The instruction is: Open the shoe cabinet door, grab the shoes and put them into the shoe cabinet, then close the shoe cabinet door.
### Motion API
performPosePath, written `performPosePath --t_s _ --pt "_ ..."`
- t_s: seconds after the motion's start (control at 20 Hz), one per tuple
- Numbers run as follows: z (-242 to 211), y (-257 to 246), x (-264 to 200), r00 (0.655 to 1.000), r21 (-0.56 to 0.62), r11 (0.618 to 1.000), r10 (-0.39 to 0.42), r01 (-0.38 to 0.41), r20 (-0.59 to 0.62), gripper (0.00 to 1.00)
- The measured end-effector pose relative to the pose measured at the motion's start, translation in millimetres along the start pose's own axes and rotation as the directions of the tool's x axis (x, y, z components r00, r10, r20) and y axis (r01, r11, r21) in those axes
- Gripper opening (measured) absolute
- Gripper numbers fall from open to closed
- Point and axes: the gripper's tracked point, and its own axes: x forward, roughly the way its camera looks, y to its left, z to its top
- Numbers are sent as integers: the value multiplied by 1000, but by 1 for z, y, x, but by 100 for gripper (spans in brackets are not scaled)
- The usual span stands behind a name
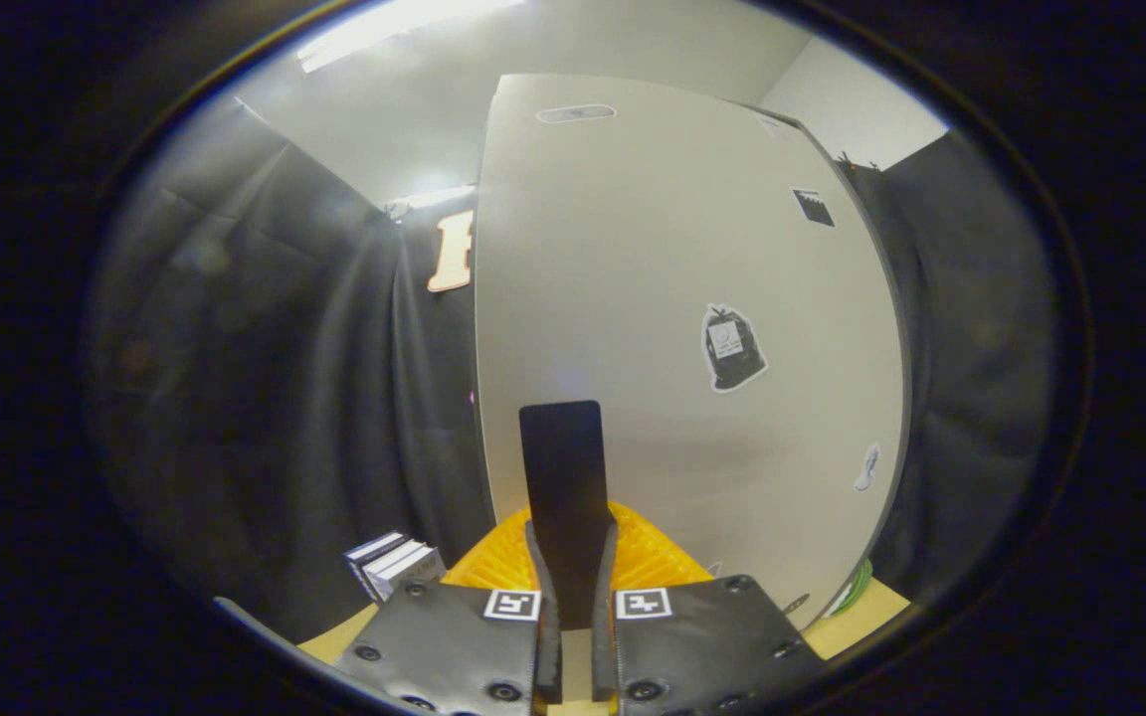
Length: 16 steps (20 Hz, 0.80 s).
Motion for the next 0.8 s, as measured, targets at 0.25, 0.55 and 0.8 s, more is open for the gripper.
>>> performPosePath --t_s 0.25,0.55,0.8 --pt "2 -8 -24 1000 -3 1000 17 -17 6 13" --pt "5 -19 -48 996 -8 996 86 -86 -11 13" --pt "8 -27 -64 987 -16 988 156 -157 -32 13"
